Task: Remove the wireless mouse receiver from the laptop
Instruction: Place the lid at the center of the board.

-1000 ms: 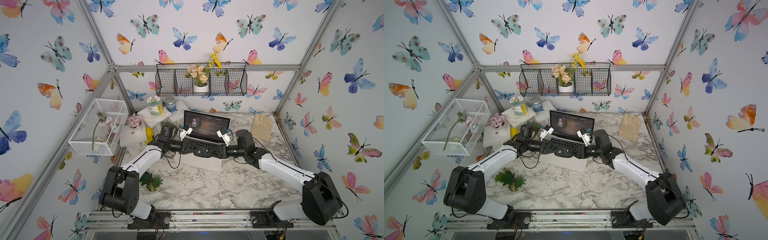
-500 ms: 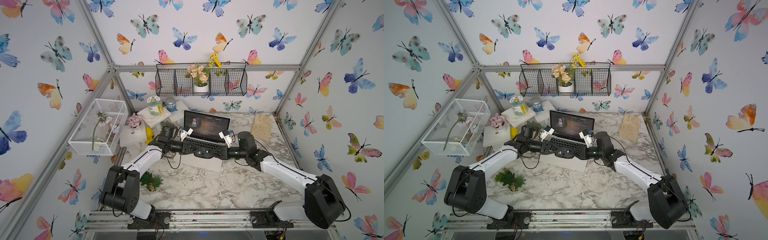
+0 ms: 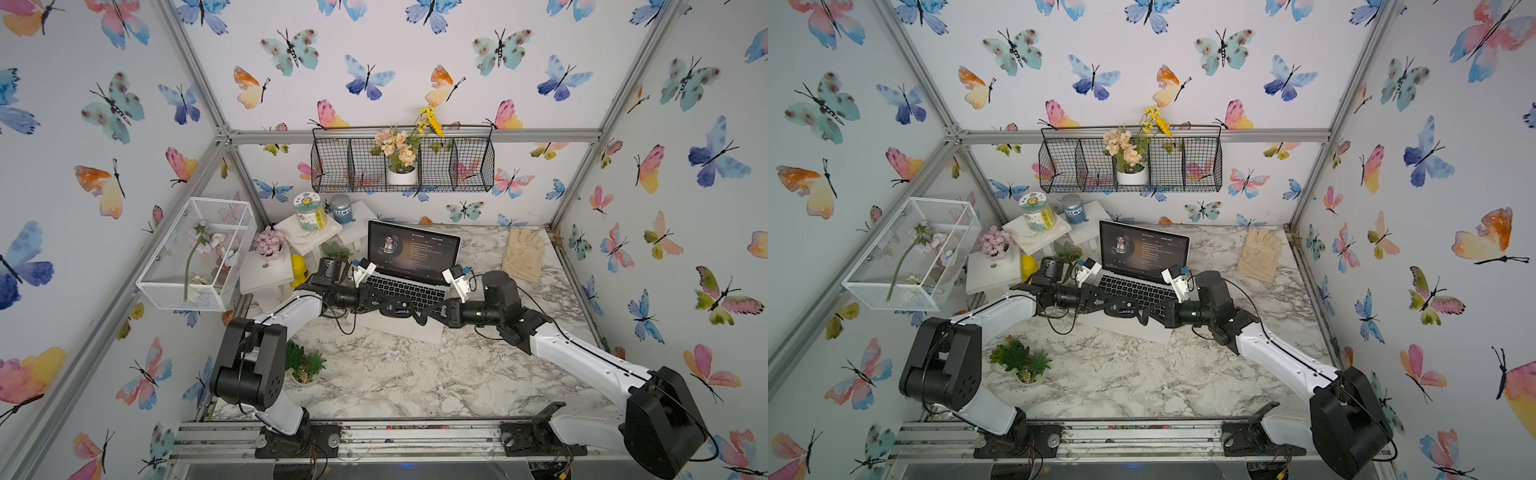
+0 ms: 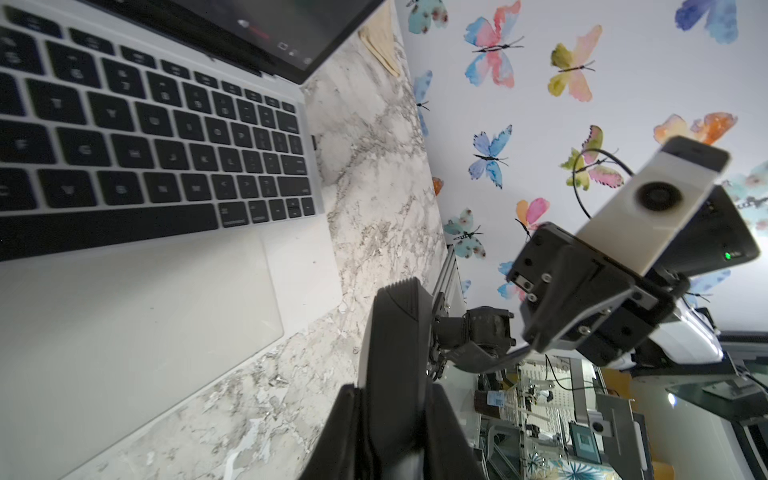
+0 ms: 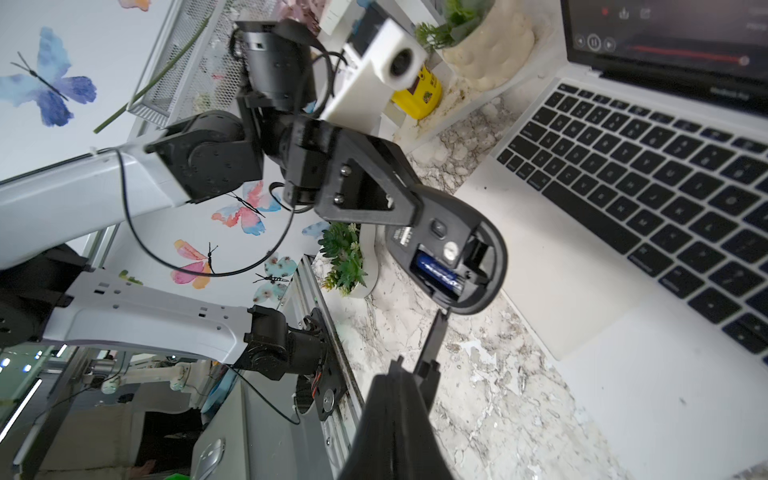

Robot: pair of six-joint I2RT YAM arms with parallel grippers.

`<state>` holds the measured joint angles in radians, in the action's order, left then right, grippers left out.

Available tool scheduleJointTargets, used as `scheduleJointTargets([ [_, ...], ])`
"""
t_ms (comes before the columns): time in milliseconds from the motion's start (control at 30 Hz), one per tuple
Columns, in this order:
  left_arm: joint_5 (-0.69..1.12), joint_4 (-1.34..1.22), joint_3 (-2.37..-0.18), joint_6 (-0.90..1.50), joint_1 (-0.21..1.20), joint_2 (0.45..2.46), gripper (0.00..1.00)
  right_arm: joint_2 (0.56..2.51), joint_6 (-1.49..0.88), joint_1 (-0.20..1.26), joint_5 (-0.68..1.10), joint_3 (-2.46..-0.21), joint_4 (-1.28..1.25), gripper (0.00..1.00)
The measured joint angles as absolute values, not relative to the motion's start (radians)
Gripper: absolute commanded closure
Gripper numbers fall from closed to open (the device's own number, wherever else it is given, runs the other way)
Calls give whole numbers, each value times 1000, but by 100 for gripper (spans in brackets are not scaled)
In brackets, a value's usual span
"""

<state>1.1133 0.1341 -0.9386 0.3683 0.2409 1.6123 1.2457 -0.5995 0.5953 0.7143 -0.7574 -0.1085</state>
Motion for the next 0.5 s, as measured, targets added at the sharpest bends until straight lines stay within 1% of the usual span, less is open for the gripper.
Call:
scheduleJointTargets([
  [267,1110,104,-899,379,239,1615,100,1223,-542,595,687,-748,-52,98],
  [400,1101,53,-801,421,248,1585,100,1208,-449,597,553,-790,90,98],
  [467,1078,7,-730,460,290,1557,100,1199,-397,598,462,-815,155,98],
  [500,1070,-21,-695,491,322,1543,100,1190,-362,598,387,-827,192,98],
])
